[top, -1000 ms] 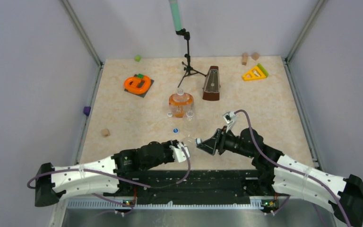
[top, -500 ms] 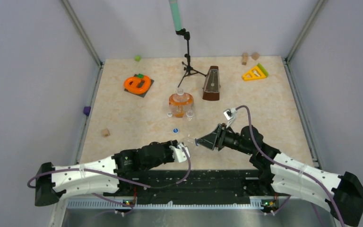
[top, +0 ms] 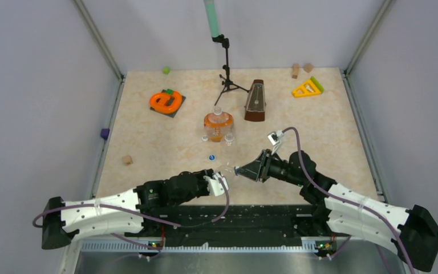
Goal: Unscrew the bottle caps
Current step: Unscrew the bottle cap from the plastic bottle.
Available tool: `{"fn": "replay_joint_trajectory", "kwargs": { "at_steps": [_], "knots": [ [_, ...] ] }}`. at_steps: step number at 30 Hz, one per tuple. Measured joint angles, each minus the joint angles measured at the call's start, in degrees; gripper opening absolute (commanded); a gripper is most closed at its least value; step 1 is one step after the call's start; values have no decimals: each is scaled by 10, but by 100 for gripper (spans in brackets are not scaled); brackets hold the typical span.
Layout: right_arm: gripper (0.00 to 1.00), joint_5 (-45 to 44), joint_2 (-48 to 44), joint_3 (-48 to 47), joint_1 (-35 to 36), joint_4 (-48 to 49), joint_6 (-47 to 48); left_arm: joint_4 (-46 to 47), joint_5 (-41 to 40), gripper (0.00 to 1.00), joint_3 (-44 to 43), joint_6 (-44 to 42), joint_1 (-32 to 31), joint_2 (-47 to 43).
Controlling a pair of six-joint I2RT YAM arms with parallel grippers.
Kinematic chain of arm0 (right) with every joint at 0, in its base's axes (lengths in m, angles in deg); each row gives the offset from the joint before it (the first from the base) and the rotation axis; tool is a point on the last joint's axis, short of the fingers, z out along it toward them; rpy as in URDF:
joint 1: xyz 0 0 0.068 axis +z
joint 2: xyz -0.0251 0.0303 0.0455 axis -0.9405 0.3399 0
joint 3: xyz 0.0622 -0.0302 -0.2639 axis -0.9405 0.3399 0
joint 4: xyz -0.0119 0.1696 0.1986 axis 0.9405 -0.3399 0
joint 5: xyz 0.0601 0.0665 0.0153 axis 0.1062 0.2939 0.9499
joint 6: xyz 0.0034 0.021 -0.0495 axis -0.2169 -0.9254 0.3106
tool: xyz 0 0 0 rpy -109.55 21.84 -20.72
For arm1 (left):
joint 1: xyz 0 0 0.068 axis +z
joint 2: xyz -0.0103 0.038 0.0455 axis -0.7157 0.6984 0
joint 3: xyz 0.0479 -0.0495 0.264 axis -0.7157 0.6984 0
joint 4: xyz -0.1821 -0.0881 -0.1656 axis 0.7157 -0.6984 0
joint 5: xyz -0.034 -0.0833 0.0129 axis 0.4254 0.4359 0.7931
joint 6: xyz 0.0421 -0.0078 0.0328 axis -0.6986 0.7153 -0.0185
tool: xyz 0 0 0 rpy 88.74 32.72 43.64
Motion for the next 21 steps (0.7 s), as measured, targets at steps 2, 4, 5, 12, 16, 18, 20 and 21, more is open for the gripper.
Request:
{"fn": "replay_joint_trajectory", "kwargs": {
  "at_steps": [2, 4, 5, 12, 16, 18, 20, 21],
  "knots": [
    [5, 2, 2, 0, -1, 3, 2, -1, 0, 0, 0, -1, 0, 0],
    [0, 8, 6, 0, -1, 7, 7, -5, 1, 0, 0, 2, 0, -3],
    [0, 14, 9, 0, -1, 11, 12, -9, 5, 0, 0, 7, 0, -5],
    [0, 82, 27, 0, 6, 24, 102, -46, 88, 0, 12, 37, 20, -47],
    [0, 96, 18, 16, 12, 65, 146, -45, 179, 0, 20, 60, 70, -70],
    [0, 105, 14, 35, 13, 104, 167, -39, 227, 0, 25, 72, 96, -75],
    [0, 113, 14, 48, 15, 133, 185, -34, 265, 0, 29, 83, 114, -73],
    [0, 118, 14, 54, 16, 148, 196, -34, 285, 0, 30, 89, 121, -72]
  ]
}}
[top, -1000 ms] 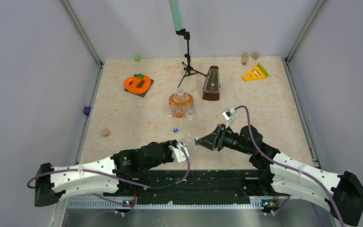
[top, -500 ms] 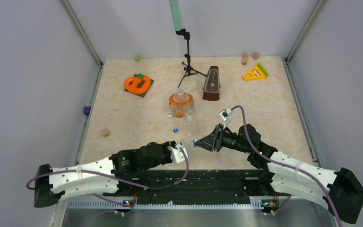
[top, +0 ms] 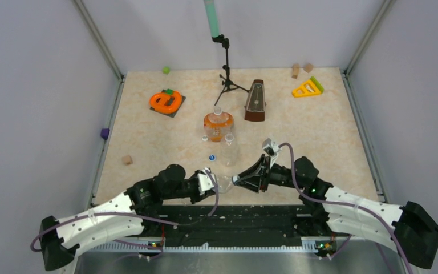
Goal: Unscrew the bottle caps
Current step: Unscrew the bottle cap from the plastic bottle.
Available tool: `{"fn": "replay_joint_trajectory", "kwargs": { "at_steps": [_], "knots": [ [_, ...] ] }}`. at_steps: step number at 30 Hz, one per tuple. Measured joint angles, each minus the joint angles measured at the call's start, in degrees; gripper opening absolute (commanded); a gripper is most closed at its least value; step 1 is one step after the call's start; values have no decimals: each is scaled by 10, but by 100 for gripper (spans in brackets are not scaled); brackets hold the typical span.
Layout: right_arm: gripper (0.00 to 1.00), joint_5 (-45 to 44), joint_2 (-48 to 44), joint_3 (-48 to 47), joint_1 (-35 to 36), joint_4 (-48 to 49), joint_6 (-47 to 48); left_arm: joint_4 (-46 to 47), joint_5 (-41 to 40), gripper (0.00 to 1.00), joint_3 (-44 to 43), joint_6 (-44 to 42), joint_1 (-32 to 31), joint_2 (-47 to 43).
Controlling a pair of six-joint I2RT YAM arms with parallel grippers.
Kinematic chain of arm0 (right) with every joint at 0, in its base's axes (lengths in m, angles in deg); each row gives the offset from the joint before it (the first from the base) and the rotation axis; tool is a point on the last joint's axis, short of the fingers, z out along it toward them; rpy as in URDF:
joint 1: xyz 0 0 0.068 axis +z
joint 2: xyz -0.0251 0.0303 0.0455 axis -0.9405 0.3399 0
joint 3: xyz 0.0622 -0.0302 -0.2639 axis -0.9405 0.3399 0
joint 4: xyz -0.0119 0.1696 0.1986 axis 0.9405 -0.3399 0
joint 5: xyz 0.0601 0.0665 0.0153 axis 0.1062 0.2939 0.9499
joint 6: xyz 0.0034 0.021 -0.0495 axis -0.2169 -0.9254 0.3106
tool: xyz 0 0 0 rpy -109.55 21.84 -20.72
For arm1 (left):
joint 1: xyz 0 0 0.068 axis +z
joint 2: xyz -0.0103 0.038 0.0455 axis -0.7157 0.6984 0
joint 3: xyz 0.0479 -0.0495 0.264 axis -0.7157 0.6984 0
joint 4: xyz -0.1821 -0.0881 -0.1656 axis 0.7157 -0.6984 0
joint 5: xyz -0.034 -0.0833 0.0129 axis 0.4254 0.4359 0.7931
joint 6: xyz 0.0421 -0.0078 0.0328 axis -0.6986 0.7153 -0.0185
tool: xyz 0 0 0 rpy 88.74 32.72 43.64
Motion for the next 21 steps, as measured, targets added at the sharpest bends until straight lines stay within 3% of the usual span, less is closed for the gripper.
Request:
{"fn": "replay_joint_trajectory", "kwargs": {
  "at_steps": [9, 19, 21],
  "knots": [
    [0, 37, 0, 24, 0, 22, 99, 2, 94, 0, -1, 30, 28, 51],
    [0, 86, -19, 24, 6, 26, 222, -12, 123, 0, -8, 31, 31, 39],
    [6, 90, -24, 30, 8, 50, 233, -8, 122, 0, -8, 31, 30, 29]
  ]
}}
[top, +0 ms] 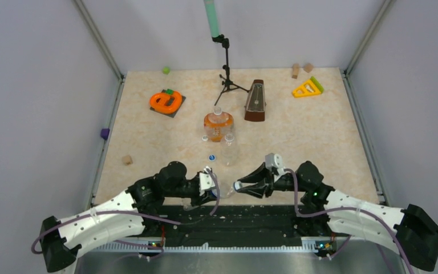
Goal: Unscrew the bottle caps
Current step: Unscrew the bottle cap from the plastic bottle.
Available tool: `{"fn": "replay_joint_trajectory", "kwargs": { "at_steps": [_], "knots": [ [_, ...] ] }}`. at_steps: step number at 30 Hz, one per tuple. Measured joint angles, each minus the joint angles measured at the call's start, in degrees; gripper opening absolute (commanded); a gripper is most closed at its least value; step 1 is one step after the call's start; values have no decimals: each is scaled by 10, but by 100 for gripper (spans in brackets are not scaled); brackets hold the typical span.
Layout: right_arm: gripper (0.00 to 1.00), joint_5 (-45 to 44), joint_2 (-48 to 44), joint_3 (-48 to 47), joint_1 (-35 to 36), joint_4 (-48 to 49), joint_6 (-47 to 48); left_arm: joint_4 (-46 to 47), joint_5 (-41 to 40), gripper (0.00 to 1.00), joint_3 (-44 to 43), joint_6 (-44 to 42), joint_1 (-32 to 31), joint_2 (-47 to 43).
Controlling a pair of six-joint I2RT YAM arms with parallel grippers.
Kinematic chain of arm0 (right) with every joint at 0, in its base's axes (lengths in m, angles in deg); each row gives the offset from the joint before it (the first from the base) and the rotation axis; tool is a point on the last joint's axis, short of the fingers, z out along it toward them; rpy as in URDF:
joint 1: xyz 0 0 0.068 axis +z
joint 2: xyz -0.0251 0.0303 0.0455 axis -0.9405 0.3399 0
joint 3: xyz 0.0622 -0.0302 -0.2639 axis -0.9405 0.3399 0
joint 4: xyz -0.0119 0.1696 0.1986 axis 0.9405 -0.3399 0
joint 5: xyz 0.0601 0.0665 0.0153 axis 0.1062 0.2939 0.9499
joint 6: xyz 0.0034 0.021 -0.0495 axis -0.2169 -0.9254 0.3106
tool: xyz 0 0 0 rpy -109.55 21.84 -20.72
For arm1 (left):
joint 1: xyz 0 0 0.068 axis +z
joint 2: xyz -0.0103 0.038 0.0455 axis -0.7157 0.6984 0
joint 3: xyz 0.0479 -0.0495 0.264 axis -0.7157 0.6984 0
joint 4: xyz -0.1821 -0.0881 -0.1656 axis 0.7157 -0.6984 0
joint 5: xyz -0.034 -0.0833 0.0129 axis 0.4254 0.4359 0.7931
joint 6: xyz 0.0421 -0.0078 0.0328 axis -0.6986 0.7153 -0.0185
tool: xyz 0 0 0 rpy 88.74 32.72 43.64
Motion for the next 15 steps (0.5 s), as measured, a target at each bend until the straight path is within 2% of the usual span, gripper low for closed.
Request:
{"fn": "replay_joint_trajectory", "kwargs": {
  "at_steps": [4, 7, 10, 15],
  "knots": [
    [32, -12, -7, 28, 1, 63, -6, 12, -23, 0, 0, -5, -6, -5],
    [50, -55, -17, 38, 4, 77, -38, 24, -52, 0, 0, -19, -10, -4],
    [57, -117, -46, 38, 4, 49, -94, 37, -90, 0, -1, -30, -10, -4],
    [59, -201, -106, 33, 4, -46, -199, 45, -185, 0, -1, -57, -42, -1]
  ]
}}
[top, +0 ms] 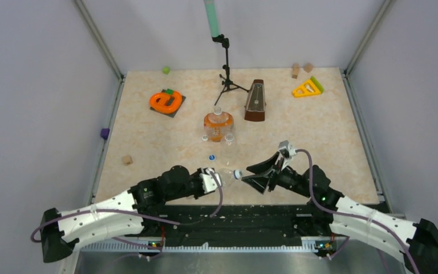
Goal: Unscrew the bottle caps
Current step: Unscrew the bottle cap from the plastic bottle.
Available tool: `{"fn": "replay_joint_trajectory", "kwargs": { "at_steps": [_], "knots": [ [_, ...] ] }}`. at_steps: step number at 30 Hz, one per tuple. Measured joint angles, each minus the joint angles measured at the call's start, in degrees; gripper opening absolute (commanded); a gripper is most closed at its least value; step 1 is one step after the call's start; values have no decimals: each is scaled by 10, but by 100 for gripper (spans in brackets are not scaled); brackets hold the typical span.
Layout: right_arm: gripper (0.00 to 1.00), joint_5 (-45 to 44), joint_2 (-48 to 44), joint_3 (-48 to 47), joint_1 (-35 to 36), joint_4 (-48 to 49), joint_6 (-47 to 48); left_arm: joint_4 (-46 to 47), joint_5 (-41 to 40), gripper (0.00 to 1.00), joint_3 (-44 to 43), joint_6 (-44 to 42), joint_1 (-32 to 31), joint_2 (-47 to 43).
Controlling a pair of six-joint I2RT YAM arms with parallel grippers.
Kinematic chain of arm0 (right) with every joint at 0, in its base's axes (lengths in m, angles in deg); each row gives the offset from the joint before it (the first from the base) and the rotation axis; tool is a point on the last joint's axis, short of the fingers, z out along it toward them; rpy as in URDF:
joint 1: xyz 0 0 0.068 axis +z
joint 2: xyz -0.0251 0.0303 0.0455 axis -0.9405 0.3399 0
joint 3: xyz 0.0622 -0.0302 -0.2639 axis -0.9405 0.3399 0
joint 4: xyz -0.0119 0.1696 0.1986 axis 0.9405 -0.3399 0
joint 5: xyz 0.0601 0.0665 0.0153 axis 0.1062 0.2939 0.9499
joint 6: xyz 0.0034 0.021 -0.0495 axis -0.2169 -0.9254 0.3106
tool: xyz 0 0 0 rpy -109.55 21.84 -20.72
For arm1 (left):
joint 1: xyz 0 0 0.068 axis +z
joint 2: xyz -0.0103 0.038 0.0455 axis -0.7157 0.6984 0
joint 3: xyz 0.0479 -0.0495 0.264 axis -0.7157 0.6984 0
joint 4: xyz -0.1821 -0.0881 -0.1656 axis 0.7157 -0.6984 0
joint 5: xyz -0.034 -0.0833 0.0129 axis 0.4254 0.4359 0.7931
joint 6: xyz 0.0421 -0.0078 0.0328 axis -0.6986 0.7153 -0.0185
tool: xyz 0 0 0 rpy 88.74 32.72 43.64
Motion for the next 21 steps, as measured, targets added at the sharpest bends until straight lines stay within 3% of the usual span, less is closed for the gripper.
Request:
{"fn": "replay_joint_trajectory", "kwargs": {
  "at_steps": [5, 13, 21],
  "knots": [
    [60, -48, 0, -62, 0, -126, -76, 9, -149, 0, -2, -49, -103, 42],
    [58, -64, 70, -127, 0, -203, -158, 29, -280, 0, -3, -96, -150, 68],
    [35, -40, 96, -128, -12, -196, -197, 42, -325, 0, -3, -119, -165, 51]
  ]
}}
